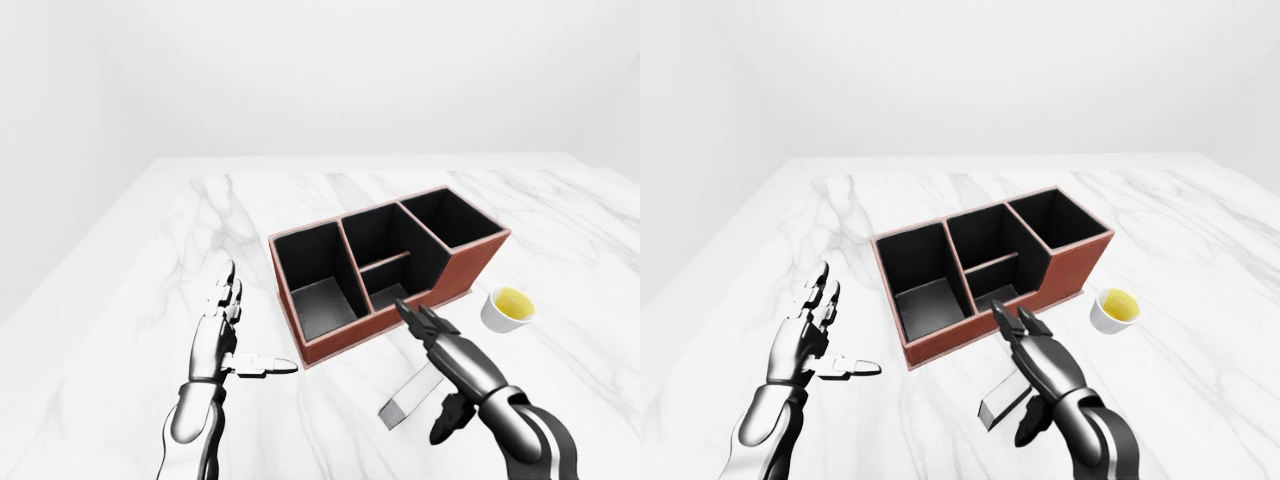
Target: Pick up the book and place it in the front compartment of the caddy.
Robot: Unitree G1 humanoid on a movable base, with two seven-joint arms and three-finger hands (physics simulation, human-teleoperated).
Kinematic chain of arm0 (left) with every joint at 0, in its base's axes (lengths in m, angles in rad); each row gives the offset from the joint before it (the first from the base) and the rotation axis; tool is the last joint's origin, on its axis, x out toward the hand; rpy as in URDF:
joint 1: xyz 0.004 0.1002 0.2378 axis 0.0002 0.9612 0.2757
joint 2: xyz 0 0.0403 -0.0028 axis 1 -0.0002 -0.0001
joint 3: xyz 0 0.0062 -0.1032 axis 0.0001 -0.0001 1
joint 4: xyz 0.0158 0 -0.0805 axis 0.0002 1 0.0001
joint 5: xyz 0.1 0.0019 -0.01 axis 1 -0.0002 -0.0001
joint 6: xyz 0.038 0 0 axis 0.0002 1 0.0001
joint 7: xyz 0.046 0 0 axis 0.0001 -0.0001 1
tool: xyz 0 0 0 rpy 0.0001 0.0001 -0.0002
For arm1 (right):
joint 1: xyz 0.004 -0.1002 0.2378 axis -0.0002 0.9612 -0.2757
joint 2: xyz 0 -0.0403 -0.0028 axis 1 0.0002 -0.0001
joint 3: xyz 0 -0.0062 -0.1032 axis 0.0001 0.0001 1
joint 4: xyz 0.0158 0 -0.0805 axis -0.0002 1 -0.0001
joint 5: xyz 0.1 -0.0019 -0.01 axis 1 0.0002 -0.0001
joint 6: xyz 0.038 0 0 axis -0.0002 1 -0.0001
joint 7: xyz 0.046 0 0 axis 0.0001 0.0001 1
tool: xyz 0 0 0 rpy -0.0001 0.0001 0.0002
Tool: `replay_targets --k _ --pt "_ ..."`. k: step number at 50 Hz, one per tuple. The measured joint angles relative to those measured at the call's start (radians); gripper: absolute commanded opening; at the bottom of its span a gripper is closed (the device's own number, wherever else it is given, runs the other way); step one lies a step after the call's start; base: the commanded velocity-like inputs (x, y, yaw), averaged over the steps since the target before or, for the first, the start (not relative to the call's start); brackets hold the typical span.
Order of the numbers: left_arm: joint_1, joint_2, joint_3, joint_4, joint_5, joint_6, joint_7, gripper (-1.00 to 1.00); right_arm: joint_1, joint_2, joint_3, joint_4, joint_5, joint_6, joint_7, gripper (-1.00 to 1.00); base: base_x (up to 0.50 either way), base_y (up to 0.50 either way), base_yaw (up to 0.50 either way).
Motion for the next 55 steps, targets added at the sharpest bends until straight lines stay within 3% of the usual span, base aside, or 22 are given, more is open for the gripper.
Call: replay_targets --k 55 --pt "0.003 0.0 -0.001 -0.003 0.0 0.0 0.0 1.0 -0.039 -0.039 0.038 0.093 -0.104 0.0 0.0 1.0 0.0 0.0 0.0"
